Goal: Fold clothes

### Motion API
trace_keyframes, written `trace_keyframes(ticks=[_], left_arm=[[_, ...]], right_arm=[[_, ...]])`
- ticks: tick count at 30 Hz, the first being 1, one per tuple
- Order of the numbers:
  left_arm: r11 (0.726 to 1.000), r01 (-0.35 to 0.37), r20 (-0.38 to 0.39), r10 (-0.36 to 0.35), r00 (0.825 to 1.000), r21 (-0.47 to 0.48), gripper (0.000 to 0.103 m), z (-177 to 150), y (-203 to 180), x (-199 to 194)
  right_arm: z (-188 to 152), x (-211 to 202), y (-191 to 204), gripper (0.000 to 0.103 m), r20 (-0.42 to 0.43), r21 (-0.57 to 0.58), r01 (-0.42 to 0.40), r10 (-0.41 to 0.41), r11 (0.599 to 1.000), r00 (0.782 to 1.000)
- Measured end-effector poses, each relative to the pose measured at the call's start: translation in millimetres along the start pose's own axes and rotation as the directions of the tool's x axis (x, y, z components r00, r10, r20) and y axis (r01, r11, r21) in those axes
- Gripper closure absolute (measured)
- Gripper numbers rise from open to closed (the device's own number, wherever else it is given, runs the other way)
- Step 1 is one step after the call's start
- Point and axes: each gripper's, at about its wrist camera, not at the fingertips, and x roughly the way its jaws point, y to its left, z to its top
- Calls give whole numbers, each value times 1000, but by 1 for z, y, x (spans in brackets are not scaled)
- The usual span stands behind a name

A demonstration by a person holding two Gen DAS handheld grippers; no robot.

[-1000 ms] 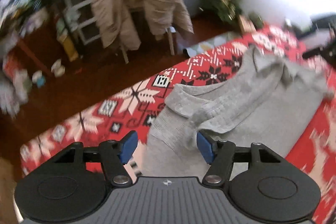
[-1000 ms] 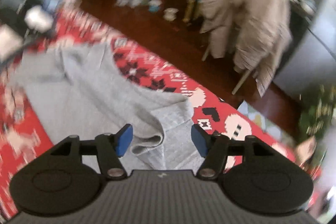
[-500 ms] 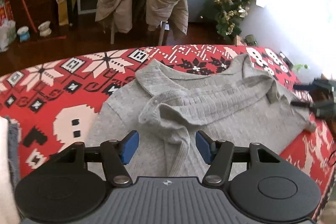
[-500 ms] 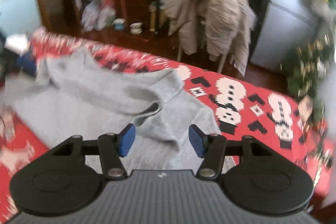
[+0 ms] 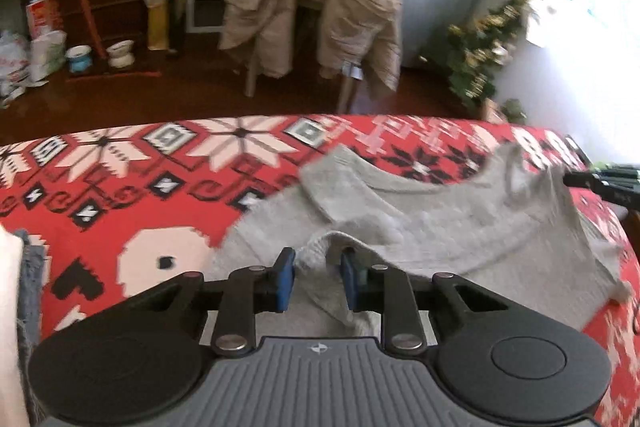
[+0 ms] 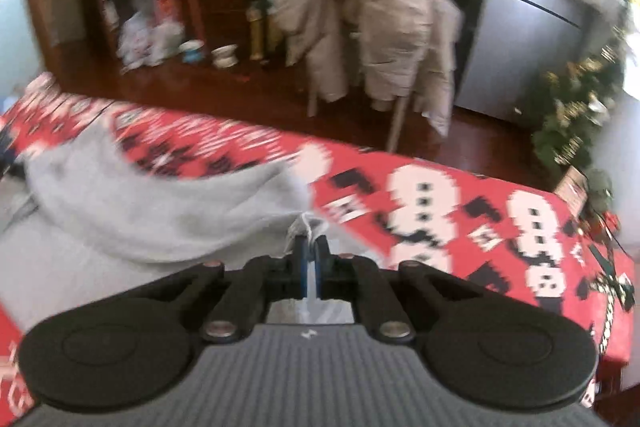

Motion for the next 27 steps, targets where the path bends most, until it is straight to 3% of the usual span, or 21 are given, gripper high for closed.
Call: trace_keyframes(ticks=[8, 12, 14, 17, 21, 23, 25, 27], left_arm=[[981, 12, 64, 1, 998, -193, 79, 6, 35, -10], [949, 128, 47, -120, 992, -288, 77, 4, 48, -14], [936, 169, 27, -169, 985, -308, 69, 2, 48, -14], [949, 139, -18, -150, 988, -282, 69, 2, 39, -5], [965, 79, -90, -104, 991, -249, 77, 3, 28, 14], [972, 43, -82, -64, 995, -232, 96, 2, 23, 15], [982, 8, -59, -20, 998, -191, 98, 1, 15, 11], [995, -13, 2, 13, 1000, -103, 98, 0, 5, -2]], right_arm=[[-1, 21, -14, 97, -46, 33, 36, -35, 999, 998], [-5, 24, -22, 96, -51, 95, 49, -44, 994, 998], [-7, 21, -25, 95, -41, 117, 38, -33, 992, 999], [-8, 17, -24, 95, -31, 121, 21, -18, 992, 999], [-8, 19, -22, 95, -38, 123, 18, -13, 992, 999], [-7, 21, -22, 95, -42, 131, 12, -7, 991, 999], [-7, 23, -22, 95, -46, 140, 6, 0, 990, 999], [-7, 22, -21, 103, -34, 136, 10, -5, 991, 999]])
